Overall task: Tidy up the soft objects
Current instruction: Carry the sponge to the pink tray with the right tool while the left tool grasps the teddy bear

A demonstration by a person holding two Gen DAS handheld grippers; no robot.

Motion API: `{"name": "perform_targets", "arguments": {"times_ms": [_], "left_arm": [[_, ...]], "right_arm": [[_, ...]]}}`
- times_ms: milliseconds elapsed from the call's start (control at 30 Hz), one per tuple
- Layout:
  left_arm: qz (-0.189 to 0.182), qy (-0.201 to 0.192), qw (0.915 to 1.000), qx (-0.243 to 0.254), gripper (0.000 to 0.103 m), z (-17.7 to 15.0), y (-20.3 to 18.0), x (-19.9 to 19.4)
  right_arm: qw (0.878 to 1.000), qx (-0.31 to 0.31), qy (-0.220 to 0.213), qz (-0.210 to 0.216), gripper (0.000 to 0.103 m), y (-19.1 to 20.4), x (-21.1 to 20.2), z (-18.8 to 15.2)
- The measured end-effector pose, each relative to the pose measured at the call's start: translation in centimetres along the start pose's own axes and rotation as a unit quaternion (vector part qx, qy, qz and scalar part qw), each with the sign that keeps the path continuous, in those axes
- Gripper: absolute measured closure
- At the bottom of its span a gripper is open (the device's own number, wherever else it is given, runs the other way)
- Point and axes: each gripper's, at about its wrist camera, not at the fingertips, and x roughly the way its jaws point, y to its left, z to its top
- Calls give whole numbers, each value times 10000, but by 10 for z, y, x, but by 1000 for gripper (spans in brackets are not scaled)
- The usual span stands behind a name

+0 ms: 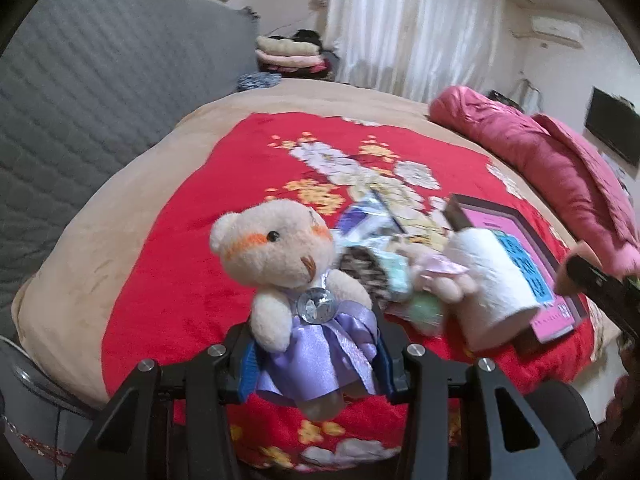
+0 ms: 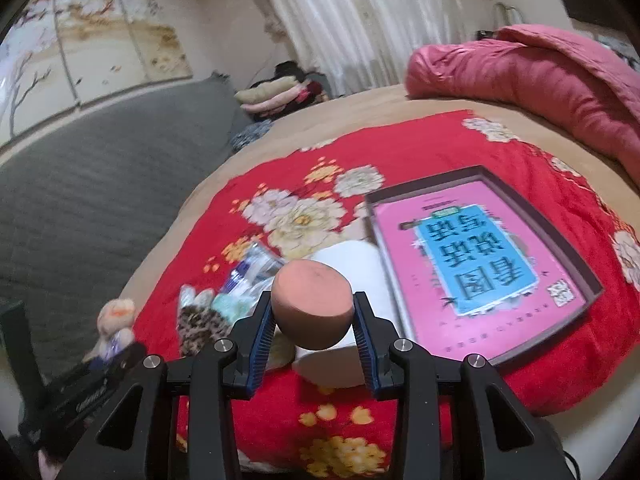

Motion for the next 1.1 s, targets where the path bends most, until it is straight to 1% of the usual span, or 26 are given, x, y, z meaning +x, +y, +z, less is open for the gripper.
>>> {"name": "perform_targets", "arguments": {"times_ms": [167, 233, 367, 633, 733, 833, 900, 1033, 1100], "left_arm": [[-218, -30, 9992, 340, 57, 3, -38, -11], [-331, -24, 9986, 400, 57, 5, -52, -15], [-599, 60, 9969, 503, 57, 11, -84, -14], [-862, 178, 9902, 1081, 57, 21, -156, 0], [-988, 229, 9877, 1190, 57, 26, -177, 9], [-1195, 377, 9848, 1204, 57, 31, -195, 20], [-1233, 442, 9831, 1279, 57, 34, -211, 29], [-1403, 637, 9786, 1362, 57, 34, -237, 44], [-1431, 713, 9760, 1476, 57, 33, -251, 54]], "right_arm": [[9994, 314, -163, -10, 64, -25, -8, 3], [9990, 396, -195, -28, 64, -32, -10, 3], [9978, 609, -269, -60, 64, -48, -13, 5], [9936, 954, -591, -134, 64, -81, -25, 12], [9915, 1023, -748, -304, 64, -97, -31, 17], [9895, 681, -1005, -787, 64, -109, -39, 21], [9871, 675, -1059, -993, 64, -120, -41, 20], [9836, 1077, -953, -1090, 64, -149, -39, 17], [9822, 1156, -935, -1144, 64, -157, -38, 17]]}}
